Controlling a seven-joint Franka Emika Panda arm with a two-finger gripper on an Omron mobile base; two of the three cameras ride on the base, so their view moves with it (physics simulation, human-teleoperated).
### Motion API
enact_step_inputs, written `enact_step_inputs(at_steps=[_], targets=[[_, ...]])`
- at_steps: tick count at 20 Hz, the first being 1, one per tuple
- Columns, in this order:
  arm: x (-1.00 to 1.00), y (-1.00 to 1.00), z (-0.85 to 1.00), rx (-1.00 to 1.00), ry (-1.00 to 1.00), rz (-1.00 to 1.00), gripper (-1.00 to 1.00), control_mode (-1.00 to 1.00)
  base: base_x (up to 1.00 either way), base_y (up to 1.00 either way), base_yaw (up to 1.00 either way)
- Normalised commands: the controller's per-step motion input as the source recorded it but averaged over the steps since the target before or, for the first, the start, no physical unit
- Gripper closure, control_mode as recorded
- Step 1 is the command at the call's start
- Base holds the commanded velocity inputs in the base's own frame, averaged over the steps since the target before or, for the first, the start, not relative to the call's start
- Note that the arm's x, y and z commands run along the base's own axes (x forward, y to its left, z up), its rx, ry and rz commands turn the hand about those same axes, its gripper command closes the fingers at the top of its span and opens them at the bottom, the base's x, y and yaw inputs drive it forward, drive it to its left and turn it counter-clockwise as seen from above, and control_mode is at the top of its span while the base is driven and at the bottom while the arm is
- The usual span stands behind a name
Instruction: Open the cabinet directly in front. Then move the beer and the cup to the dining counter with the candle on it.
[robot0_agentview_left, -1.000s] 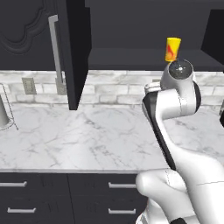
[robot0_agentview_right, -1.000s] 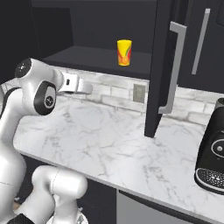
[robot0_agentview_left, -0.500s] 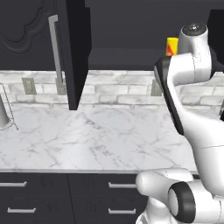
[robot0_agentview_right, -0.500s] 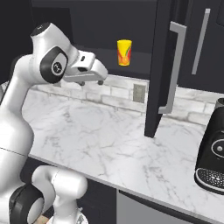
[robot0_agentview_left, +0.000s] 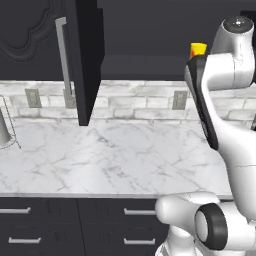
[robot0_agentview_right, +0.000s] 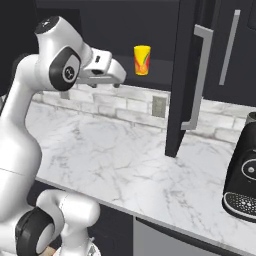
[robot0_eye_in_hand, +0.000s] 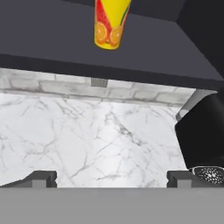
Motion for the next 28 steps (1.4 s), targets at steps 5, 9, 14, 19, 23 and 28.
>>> enact_step_inputs(at_steps=[5,9,14,19,23,28], targets=[[0.00,-0.08,0.38,0.12,-0.25,0.07,-1.00,-1.00,0.00,0.00,0.00],[0.02,0.00,0.73,0.04,-0.04,0.01,-1.00,-1.00,0.00,0.00,0.00],[0.22,0.00,0.53,0.00,0.00,0.00,-1.00,-1.00,0.00,0.00,0.00],[0.22,0.00,0.06,0.00,0.03,0.00,-1.00,-1.00,0.00,0.00,0.00],[0.46,0.01,0.00,0.00,0.00,0.00,-1.00,-1.00,0.00,0.00,0.00],[0.60,0.01,0.00,0.00,0.00,0.00,-1.00,-1.00,0.00,0.00,0.00]])
